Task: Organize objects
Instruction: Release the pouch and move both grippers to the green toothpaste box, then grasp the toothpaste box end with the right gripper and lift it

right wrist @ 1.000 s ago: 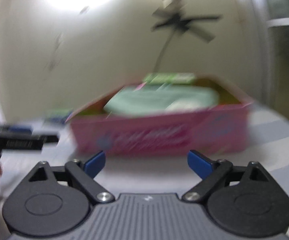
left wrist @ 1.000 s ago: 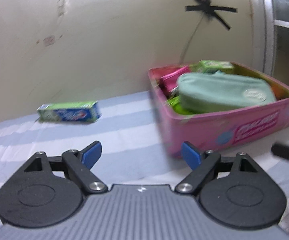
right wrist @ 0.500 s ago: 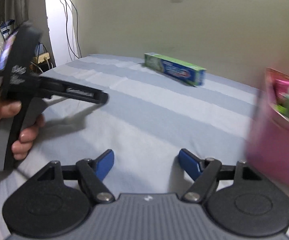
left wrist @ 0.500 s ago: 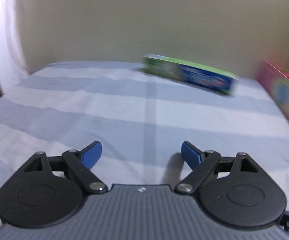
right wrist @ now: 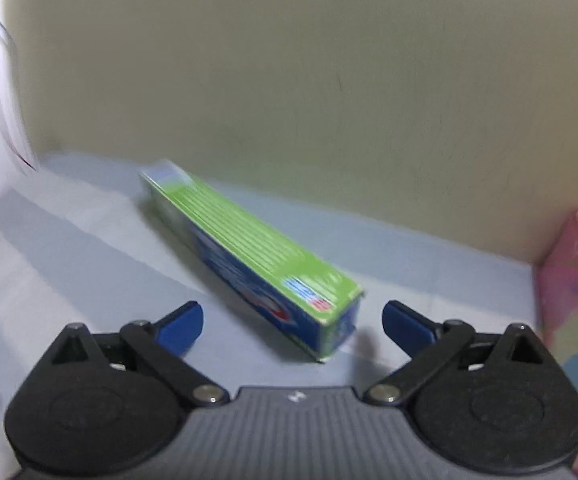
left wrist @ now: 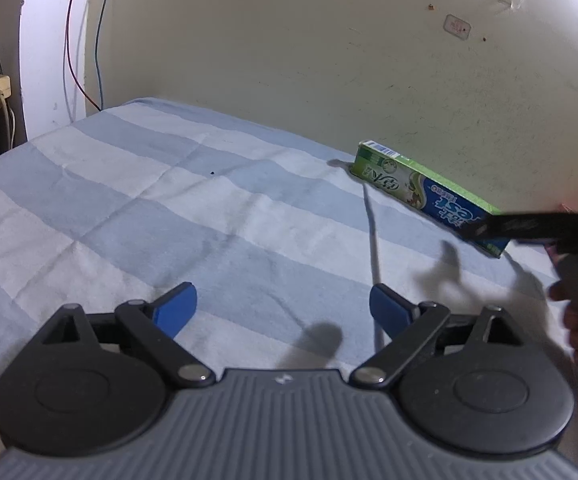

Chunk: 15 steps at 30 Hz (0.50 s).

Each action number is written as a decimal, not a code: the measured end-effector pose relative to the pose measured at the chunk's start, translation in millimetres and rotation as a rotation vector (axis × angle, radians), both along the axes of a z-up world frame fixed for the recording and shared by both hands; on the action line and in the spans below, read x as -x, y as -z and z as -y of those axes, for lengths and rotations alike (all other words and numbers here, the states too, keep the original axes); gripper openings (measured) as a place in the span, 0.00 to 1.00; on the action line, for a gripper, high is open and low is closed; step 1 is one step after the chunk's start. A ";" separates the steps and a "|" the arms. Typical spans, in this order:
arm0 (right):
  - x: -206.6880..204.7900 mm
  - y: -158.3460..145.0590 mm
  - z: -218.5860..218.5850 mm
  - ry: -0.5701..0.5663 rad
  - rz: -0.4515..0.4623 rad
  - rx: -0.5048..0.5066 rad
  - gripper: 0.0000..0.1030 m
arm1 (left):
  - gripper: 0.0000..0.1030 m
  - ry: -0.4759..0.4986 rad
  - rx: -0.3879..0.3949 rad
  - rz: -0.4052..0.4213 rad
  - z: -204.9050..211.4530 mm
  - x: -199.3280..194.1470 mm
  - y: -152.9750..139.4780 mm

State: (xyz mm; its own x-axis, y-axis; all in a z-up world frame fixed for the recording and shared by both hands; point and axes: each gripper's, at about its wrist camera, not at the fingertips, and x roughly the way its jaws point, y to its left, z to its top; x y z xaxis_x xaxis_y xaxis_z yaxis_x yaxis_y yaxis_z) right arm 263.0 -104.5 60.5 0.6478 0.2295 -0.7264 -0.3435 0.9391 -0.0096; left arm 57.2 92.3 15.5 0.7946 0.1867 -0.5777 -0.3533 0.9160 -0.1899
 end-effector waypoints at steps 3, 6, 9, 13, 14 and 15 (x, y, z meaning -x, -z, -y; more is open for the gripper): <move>-0.7 4.9 0.1 0.001 0.021 -0.067 0.71 | 0.93 0.003 -0.005 -0.004 -2.0 -3.6 1.3; 16.4 2.3 -5.7 -0.047 0.065 -0.047 0.47 | 0.94 0.004 -0.004 -0.003 -1.8 -3.4 1.1; 45.3 1.1 -11.8 -0.113 0.091 -0.022 0.37 | 0.94 0.003 -0.004 -0.003 -0.9 -2.6 0.7; 96.6 -0.1 -10.6 -0.192 0.112 -0.025 0.30 | 0.94 0.003 -0.005 -0.002 -1.8 -3.5 0.8; 110.5 -1.1 -7.6 -0.208 0.112 -0.029 0.30 | 0.94 0.003 -0.007 -0.002 -1.5 -3.5 0.8; 124.7 -2.1 -2.8 -0.222 0.108 -0.034 0.30 | 0.94 0.002 -0.009 -0.003 -0.9 -3.6 1.0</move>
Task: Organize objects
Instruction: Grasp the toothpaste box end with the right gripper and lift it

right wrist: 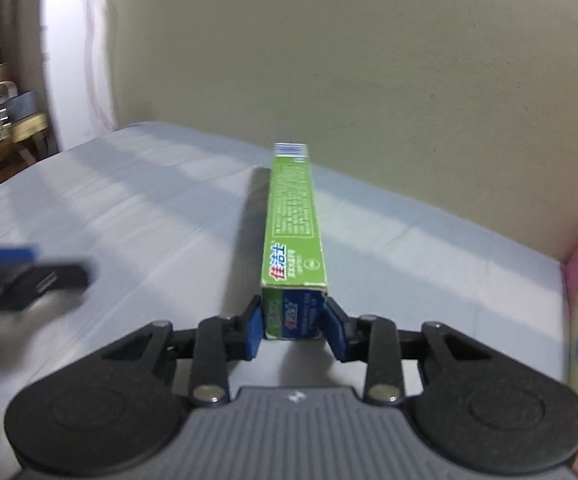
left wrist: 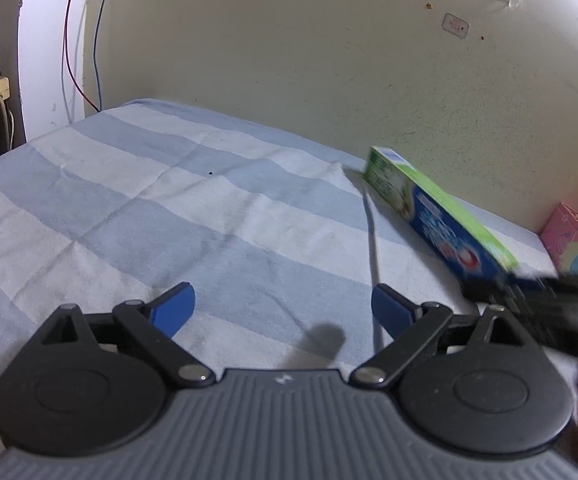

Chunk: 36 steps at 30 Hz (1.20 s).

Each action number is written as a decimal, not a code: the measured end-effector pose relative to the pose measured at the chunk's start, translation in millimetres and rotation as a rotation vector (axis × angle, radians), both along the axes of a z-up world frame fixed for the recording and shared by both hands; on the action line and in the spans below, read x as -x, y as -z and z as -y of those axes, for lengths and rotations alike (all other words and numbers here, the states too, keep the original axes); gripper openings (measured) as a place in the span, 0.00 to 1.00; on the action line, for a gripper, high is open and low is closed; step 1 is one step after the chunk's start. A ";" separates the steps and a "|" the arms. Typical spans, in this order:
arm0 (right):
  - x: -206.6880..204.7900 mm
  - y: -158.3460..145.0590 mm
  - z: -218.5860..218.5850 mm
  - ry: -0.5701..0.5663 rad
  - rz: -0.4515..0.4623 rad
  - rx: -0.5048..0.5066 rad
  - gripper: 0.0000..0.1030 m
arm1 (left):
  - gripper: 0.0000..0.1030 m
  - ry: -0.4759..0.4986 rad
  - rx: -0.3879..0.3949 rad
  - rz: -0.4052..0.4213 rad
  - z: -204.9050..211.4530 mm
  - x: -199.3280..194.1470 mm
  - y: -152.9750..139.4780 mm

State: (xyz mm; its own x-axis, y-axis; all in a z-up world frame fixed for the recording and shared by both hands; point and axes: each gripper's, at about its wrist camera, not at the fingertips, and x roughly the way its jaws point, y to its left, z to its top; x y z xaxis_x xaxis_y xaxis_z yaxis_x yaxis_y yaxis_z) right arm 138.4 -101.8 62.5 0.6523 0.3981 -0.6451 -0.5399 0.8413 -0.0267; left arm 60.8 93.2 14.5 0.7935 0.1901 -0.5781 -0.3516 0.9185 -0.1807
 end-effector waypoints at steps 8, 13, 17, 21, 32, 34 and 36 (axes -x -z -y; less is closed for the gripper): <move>98.9 -17.9 80.7 -0.072 -0.046 -0.029 0.30 | 0.94 0.005 -0.021 -0.004 3.2 -1.1 1.9; 156.8 -20.0 153.3 -0.046 -0.043 -0.018 0.31 | 0.94 0.018 -0.056 -0.017 11.8 -0.9 2.0; 197.3 -24.1 199.7 0.022 -0.028 0.002 0.31 | 0.94 0.066 -0.114 -0.011 25.8 1.8 -0.3; 228.7 -22.2 245.1 0.164 0.028 0.072 0.34 | 0.93 0.187 -0.080 0.010 55.8 9.0 -5.7; 252.2 -20.8 319.0 0.509 0.090 -0.147 0.59 | 0.94 0.728 0.022 0.059 228.1 39.3 -41.0; 251.6 -22.9 310.9 0.447 0.104 -0.130 0.66 | 0.94 0.767 0.042 0.036 238.4 44.9 -39.6; 250.1 -24.8 307.3 0.401 0.110 -0.124 0.67 | 0.94 0.789 0.033 0.018 247.1 50.8 -36.6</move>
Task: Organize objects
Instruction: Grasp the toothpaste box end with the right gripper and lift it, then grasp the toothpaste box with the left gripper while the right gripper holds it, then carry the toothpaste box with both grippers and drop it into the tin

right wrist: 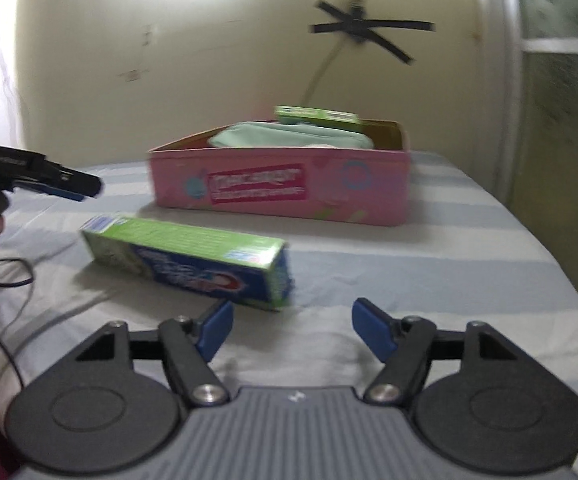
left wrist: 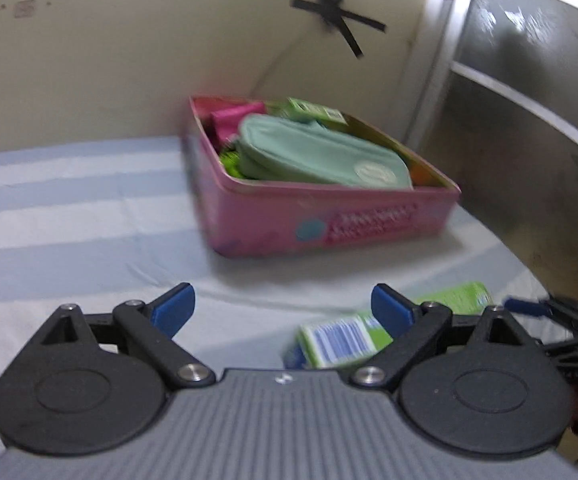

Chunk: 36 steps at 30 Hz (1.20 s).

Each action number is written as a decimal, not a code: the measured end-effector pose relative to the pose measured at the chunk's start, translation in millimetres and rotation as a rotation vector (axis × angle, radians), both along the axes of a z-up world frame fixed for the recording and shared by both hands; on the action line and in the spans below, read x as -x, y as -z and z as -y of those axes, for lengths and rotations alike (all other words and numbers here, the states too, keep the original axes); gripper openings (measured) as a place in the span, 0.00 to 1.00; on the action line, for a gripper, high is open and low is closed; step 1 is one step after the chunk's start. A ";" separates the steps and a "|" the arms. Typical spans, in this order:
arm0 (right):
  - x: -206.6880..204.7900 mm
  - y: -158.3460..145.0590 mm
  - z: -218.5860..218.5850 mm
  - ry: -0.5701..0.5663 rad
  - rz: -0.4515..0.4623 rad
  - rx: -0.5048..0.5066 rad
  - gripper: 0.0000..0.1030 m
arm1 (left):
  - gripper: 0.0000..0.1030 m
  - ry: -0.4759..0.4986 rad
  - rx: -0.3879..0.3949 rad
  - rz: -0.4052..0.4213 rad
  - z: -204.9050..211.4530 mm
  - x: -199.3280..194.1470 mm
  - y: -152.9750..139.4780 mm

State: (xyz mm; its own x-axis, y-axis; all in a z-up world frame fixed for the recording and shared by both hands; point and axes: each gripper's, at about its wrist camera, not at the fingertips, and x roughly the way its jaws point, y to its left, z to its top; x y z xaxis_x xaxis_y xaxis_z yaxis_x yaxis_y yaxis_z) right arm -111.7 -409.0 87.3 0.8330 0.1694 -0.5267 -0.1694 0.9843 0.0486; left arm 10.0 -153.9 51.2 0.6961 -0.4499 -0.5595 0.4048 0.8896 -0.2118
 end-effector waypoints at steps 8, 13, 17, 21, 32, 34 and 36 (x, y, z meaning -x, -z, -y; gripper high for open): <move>-28.2 7.4 0.2 -0.092 -0.009 0.028 0.67 | 0.94 0.070 -0.030 -0.032 12.4 3.6 15.9; -38.2 10.9 -5.6 -0.129 -0.025 0.053 0.67 | 0.94 0.132 -0.056 -0.016 29.9 2.2 24.1; -47.6 13.8 -13.3 -0.149 -0.045 0.039 0.57 | 0.80 0.162 -0.108 0.006 45.7 2.0 31.4; -53.7 -8.4 -9.5 -0.128 0.012 0.021 0.55 | 0.79 0.154 -0.118 0.081 46.9 0.8 2.4; -176.7 -84.9 23.9 -0.047 0.123 0.042 0.56 | 0.80 0.061 -0.119 0.214 80.8 -108.9 -74.7; -208.3 -84.4 31.1 -0.042 0.081 0.036 0.56 | 0.80 0.039 -0.134 0.202 89.3 -133.8 -72.3; -237.2 -81.4 36.9 -0.036 0.038 0.032 0.56 | 0.80 0.025 -0.146 0.186 95.2 -153.3 -67.4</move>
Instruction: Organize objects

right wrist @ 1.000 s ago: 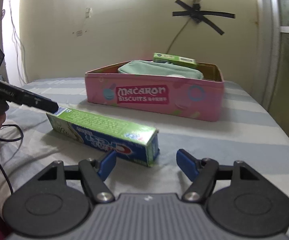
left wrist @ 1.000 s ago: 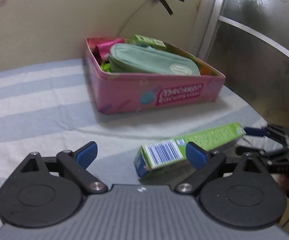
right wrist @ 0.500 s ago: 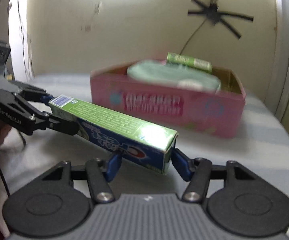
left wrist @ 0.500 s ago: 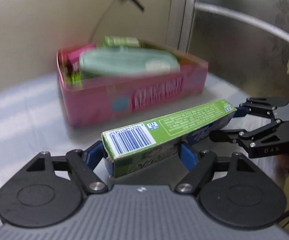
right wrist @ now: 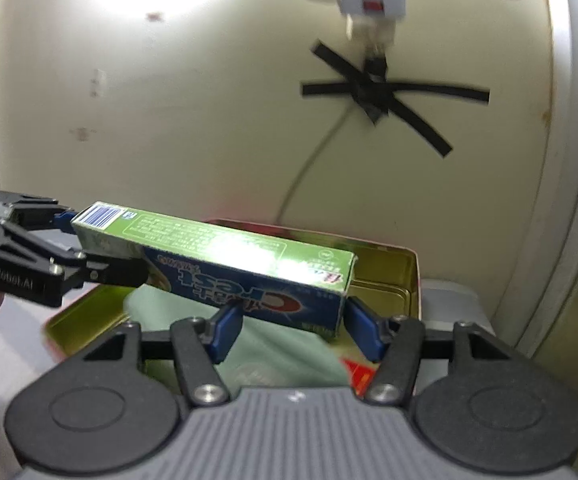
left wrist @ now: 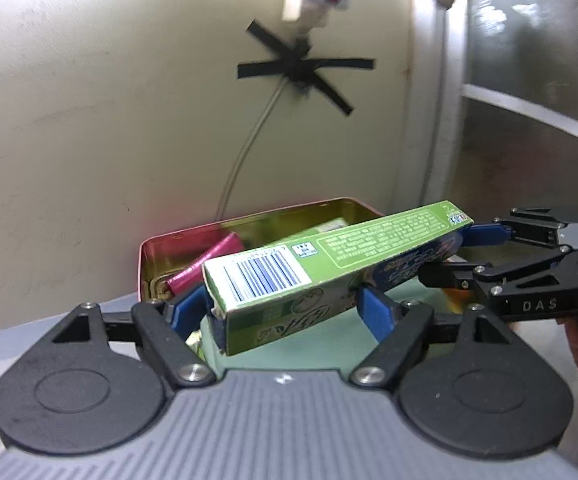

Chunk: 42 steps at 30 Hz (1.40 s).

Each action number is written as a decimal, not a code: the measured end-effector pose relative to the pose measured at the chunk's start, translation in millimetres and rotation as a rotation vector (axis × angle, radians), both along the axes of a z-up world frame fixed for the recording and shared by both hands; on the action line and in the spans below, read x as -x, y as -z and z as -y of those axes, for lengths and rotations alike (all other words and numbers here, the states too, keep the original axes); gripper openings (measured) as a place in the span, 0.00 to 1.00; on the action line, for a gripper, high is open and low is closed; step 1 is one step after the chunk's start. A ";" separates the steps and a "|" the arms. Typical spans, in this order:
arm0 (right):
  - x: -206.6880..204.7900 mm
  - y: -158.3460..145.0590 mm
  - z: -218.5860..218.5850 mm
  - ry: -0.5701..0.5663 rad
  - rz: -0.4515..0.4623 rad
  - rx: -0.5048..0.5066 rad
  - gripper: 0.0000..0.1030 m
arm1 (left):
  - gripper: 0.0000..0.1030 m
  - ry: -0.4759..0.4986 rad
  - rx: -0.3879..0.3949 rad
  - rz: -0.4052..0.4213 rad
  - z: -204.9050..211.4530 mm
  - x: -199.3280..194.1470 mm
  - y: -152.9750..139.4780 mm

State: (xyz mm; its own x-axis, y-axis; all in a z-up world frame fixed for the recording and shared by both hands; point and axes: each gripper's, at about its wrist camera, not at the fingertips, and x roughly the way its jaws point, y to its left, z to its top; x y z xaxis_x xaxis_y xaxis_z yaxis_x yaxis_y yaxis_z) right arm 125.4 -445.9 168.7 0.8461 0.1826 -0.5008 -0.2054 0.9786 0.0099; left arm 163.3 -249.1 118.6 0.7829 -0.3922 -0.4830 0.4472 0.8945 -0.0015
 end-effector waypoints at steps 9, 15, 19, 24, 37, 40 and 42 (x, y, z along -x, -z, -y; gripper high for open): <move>-51.3 24.8 1.0 0.034 -0.121 0.025 0.64 | 0.86 -0.172 -0.020 -0.140 -3.3 -51.2 28.6; -2.2 12.0 -7.8 0.027 -0.029 0.011 0.64 | 0.86 -0.211 -0.073 -0.082 -8.7 -13.3 16.2; 32.9 1.7 -12.6 0.031 0.019 -0.055 0.69 | 0.87 -0.238 -0.085 -0.057 -8.8 4.0 8.2; 76.3 -11.4 -28.6 0.040 0.091 -0.120 0.72 | 0.87 -0.257 -0.114 -0.017 -11.8 41.0 -0.2; 198.9 -1.0 -75.7 0.074 0.183 -0.275 0.80 | 1.00 -0.286 -0.061 0.077 -36.8 144.2 -13.5; 221.5 3.2 -84.1 0.078 0.180 -0.287 0.83 | 1.00 -0.290 -0.072 0.082 -39.3 161.3 -14.8; 235.1 7.1 -87.6 0.081 0.172 -0.303 0.83 | 1.00 -0.313 -0.083 0.097 -40.9 173.3 -14.4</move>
State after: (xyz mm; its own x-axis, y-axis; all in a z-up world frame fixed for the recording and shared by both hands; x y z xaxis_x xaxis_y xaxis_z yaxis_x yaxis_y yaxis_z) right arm -109.7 -358.3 161.6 0.9313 0.2294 -0.2830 -0.1507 0.9498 0.2741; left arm -10.0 -208.2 133.0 0.9032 -0.0875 -0.4203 0.1448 0.9837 0.1062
